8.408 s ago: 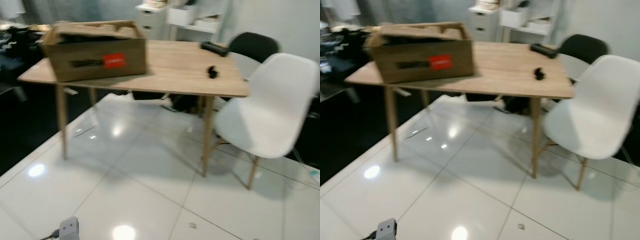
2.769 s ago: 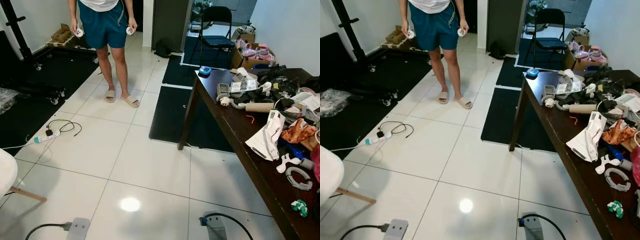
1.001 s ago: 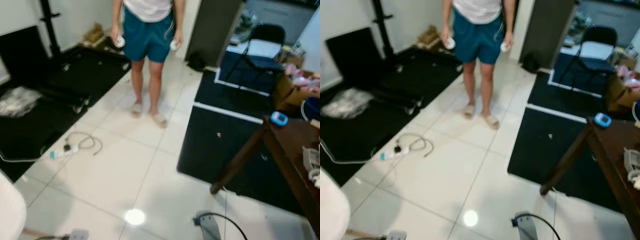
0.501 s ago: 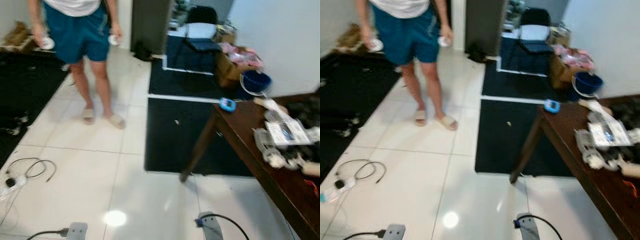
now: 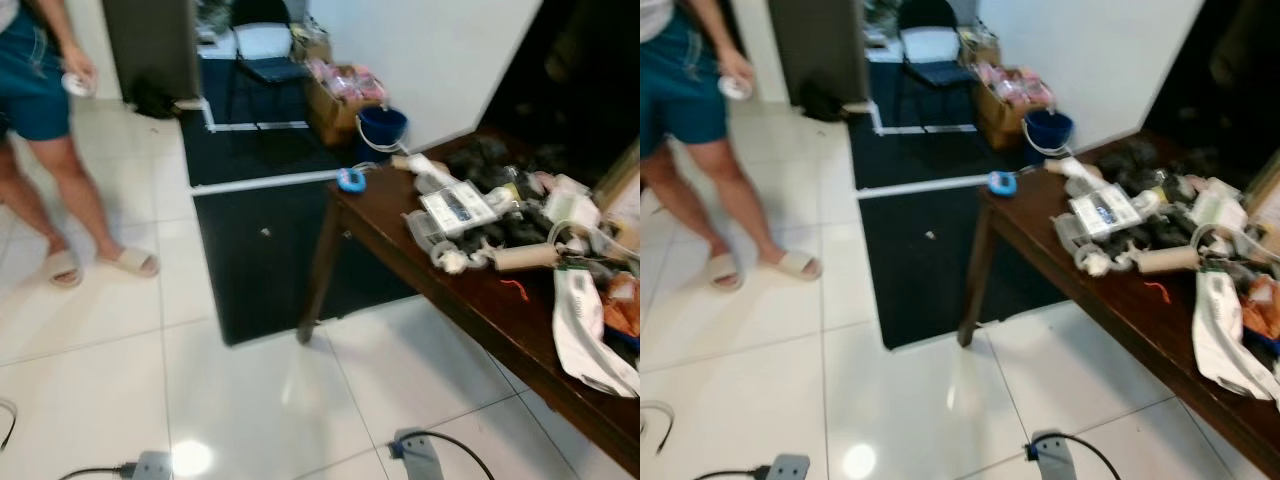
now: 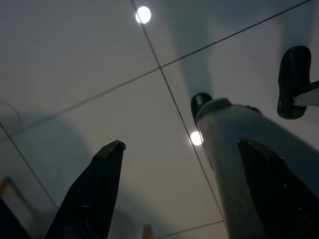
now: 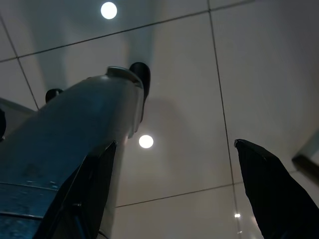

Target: Picking trash to rubbish bin

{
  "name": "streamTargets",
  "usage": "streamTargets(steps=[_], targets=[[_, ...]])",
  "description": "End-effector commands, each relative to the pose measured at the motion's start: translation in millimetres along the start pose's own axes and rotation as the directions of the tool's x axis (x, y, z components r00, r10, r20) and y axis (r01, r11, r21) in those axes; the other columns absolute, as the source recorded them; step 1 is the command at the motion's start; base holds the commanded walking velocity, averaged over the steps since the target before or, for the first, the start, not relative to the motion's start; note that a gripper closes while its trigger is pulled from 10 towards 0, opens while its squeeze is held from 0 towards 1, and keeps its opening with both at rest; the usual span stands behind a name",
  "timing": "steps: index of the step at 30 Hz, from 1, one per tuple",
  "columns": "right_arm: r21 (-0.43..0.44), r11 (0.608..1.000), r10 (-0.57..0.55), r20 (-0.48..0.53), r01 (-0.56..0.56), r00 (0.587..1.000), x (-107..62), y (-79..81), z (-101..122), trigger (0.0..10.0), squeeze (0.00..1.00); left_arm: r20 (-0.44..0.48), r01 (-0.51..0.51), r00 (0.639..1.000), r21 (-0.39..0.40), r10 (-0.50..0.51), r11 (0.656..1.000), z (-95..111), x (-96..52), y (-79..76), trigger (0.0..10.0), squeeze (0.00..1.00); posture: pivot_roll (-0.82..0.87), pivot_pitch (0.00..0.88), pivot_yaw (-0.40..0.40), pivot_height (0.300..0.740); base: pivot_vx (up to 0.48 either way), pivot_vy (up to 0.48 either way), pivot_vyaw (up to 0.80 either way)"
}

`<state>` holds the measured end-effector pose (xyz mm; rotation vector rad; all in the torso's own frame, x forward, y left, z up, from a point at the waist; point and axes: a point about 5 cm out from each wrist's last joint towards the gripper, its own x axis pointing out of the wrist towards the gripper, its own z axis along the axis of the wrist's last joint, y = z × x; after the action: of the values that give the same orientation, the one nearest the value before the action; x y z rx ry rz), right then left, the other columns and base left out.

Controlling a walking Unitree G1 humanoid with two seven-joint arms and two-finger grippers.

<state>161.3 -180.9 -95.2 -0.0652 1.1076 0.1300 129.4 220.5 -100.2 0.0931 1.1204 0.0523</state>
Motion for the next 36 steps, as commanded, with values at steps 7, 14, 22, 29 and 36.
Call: streamTargets(steps=[7, 14, 22, 29, 36], targets=[[0.007, 1.0, -0.014, -0.027, 0.015, 1.0, -1.2, -3.6, -7.7, 10.0, 0.0, -0.031, -0.003, 0.999, 0.015, 0.003, 1.0, -6.9, -0.7, -0.1, 10.0, 0.0, 0.11, 0.065, -0.055, 0.74, 0.0, 0.0, -0.8], [0.005, 1.0, -0.012, -0.025, 0.012, 1.0, -0.9, -2.4, -6.7, 10.0, 0.0, -0.023, -0.004, 1.0, 0.01, 0.005, 1.0, -3.9, -0.3, 0.4, 10.0, 0.0, 0.11, 0.062, -0.054, 0.74, 0.0, 0.0, -0.8], [0.002, 1.0, -0.012, -0.027, 0.012, 1.0, -0.8, -2.2, -6.9, 10.0, 0.0, -0.021, -0.003, 1.0, 0.005, 0.003, 1.0, -3.9, -0.3, 0.3, 10.0, 0.0, 0.12, 0.063, -0.055, 0.74, 0.0, 0.0, -0.8], [-0.004, 1.0, -0.013, -0.032, 0.012, 0.999, -1.0, -2.5, -8.1, 10.0, 0.0, -0.023, -0.003, 1.0, 0.016, 0.004, 1.0, -4.8, -0.5, 0.8, 10.0, 0.0, 0.12, 0.062, -0.055, 0.74, 0.0, 0.0, -0.8], [-0.007, 1.0, -0.014, -0.033, 0.014, 0.999, -1.2, -3.1, -9.0, 10.0, 0.0, -0.025, -0.002, 1.0, 0.022, 0.002, 1.0, -5.2, -0.6, 0.6, 10.0, 0.0, 0.12, 0.057, -0.052, 0.74, 0.0, 0.0, -0.8]])
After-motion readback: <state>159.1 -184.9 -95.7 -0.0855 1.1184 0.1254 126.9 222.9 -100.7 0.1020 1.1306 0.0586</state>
